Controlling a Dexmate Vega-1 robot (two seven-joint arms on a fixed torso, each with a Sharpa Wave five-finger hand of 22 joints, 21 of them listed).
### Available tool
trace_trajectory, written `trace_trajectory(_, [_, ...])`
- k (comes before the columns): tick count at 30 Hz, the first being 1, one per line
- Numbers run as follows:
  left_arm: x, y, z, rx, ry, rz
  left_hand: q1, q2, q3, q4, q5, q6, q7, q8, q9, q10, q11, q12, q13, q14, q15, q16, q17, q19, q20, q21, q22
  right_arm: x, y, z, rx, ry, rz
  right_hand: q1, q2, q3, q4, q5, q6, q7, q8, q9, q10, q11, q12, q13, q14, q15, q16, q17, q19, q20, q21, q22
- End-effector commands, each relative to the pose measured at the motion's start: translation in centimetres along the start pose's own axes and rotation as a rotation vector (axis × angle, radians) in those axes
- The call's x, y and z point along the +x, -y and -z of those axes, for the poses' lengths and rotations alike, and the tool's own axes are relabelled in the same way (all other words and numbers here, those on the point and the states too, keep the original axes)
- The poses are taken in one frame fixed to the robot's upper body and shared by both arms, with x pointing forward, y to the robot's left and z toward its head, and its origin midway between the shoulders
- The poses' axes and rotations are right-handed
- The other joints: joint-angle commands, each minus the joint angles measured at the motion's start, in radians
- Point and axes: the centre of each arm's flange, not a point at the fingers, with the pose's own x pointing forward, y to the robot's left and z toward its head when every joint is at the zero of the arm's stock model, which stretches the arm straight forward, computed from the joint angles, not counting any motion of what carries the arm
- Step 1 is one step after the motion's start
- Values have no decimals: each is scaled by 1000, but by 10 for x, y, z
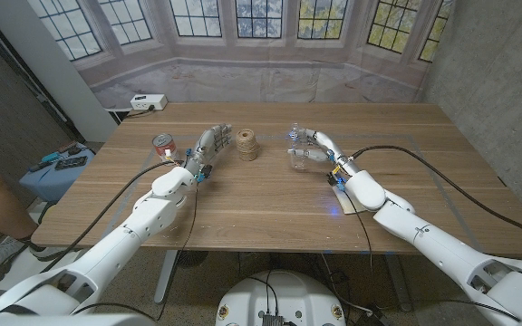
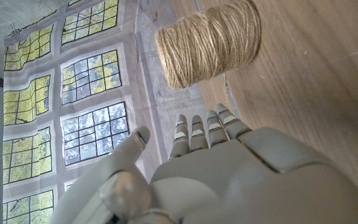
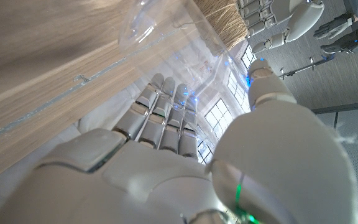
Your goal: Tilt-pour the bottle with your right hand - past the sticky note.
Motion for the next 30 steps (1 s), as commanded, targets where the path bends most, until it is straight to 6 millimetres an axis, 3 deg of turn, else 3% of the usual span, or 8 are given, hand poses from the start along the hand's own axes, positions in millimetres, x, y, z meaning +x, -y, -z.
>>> trace_trajectory(1, [-11,-3,-10,21,24,-16,7,-2,6,-4,-3,9,1,0,3,9,2,2,3,4,6,1,1,7,2,3,1,-5,8,-4,-51,-13,-11,5,9,0,5,2,2,7,4,5,6,3,11,4,10,-76,1,6,7,3,0,5])
trace_trajectory(30, [-13,-19,-23,53,64,-39,6,-4,5,-4,-4,8,0,-2,3,9,0,1,3,4,7,1,2,7,3,2,1,3,34,-14,-185,-25,-24,5,11,-1,7,1,10,6,8,8,13,-2,19,9,25,-75,0,19,15,7,-1,5])
